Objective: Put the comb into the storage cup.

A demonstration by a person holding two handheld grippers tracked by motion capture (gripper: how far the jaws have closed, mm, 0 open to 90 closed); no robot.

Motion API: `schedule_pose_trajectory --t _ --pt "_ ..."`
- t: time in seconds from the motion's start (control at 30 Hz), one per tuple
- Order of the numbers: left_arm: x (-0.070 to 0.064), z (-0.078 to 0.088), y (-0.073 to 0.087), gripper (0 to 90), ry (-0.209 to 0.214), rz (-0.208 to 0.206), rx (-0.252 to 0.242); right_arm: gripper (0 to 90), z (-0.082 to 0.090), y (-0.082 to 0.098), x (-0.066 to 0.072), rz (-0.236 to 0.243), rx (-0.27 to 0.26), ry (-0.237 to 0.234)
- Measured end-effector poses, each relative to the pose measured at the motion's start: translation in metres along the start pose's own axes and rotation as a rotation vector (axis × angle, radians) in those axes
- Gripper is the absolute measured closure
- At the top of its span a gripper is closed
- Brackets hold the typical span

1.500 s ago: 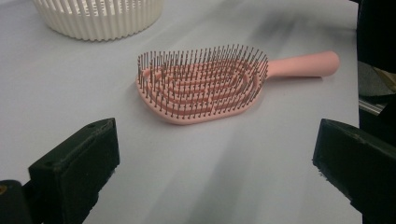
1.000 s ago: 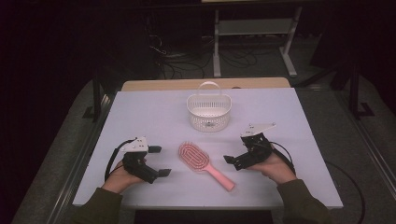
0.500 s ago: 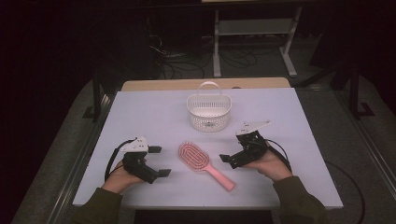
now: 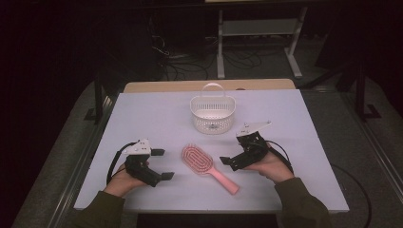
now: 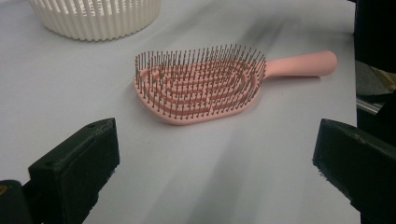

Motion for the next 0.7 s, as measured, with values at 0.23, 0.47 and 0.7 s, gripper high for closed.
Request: schedule_pose_trajectory --t 0.23,0.47,0.7 --pt "0.0 0.0 0.0 0.4 0.001 -0.001 0.0 0.0 -0.003 -0.004 0.003 0.009 0.0 -0.011" --pt "0.0 0.0 0.0 0.4 0.002 0.0 -0.001 0.0 -0.006 -0.008 0.006 0.015 0.005 -0.025" --pt "0.0 0.0 0.0 0.4 0.003 -0.001 0.001 0.0 -0.011 -0.012 0.01 0.031 0.01 -0.033"
Point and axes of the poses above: each handheld gripper's, and its own axes: z roughly backward along the jaws, y roughly out of its underside, x roughly to its left, the point moved 7 cm from there along -z, roughly forward along the jaws, and after that the axes turned 4 degrees about z, right-handed, at the moved point
